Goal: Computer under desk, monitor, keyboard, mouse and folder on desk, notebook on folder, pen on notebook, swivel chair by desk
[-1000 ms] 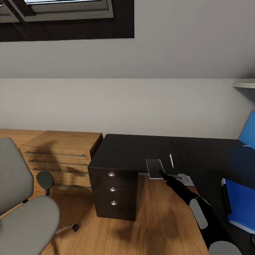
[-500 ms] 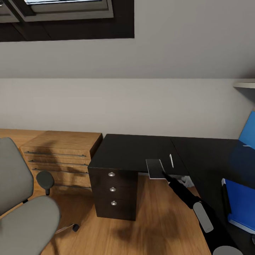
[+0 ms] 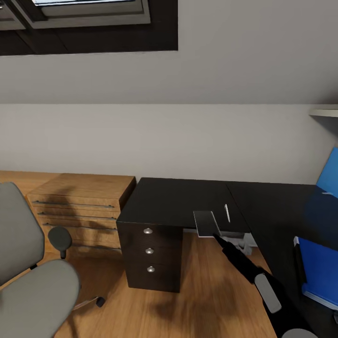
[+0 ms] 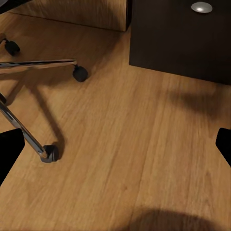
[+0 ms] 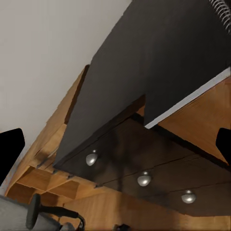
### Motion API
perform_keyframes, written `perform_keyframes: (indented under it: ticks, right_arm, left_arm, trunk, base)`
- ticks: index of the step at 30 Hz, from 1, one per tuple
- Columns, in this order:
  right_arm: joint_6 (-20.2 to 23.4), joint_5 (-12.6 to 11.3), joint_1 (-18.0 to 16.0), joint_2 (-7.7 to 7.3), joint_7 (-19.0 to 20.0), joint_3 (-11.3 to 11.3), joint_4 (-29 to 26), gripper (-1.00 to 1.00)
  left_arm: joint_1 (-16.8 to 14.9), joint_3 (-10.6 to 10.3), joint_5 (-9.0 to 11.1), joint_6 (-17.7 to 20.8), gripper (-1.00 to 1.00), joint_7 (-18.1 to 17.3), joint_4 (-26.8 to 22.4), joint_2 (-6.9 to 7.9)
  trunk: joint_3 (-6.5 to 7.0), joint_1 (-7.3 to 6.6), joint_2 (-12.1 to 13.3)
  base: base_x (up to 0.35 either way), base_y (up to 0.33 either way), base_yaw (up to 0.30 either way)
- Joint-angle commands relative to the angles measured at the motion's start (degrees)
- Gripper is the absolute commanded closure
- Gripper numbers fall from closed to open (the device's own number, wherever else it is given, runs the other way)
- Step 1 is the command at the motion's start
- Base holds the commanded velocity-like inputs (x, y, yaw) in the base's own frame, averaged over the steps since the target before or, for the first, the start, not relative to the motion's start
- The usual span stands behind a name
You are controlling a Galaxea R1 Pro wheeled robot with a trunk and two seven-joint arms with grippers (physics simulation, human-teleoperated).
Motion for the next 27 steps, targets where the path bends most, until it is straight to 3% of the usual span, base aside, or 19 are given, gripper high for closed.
perform_keyframes:
  ticks: [1, 3, 8, 18, 27]
  right_arm:
    - [0.53, -1.20, -0.04, -0.11, 2.00, -0.12, 0.44, -1.00]
    - [0.53, -1.59, -0.04, -0.19, 5.42, -0.13, 0.78, -1.00]
    - [0.53, -1.87, -0.04, -0.28, 9.03, -0.16, 1.90, -1.00]
    - [0.47, -2.28, -0.04, -0.24, 10.03, -0.22, 3.56, -1.00]
    - [0.12, -2.26, -0.04, -0.22, 10.06, -0.22, 3.65, -1.00]
  left_arm:
    - [-0.03, 0.09, -0.62, -0.11, -1.00, 0.58, 0.00, 0.03]
    - [-0.03, 0.06, -0.62, -0.11, -1.00, 0.58, -0.01, 0.05]
    - [-0.03, 0.14, -0.64, 0.01, -1.00, 0.55, 0.01, -0.04]
    - [-0.03, 0.21, -0.70, 0.29, -1.00, 0.65, 0.00, -0.18]
    - [-0.03, 0.20, -0.56, 0.35, -1.00, 0.95, -0.01, -0.19]
  trunk:
    - [-0.06, 0.00, -0.03]
    - [-0.06, 0.00, -0.03]
    - [-0.06, 0.00, -0.03]
    - [-0.06, 0.00, -0.03]
    - [-1.67, 1.97, -3.64]
  base:
    - [0.000, 0.000, 0.000]
    - [0.000, 0.000, 0.000]
    - [0.000, 0.000, 0.000]
    - [0.000, 0.000, 0.000]
    - [0.000, 0.000, 0.000]
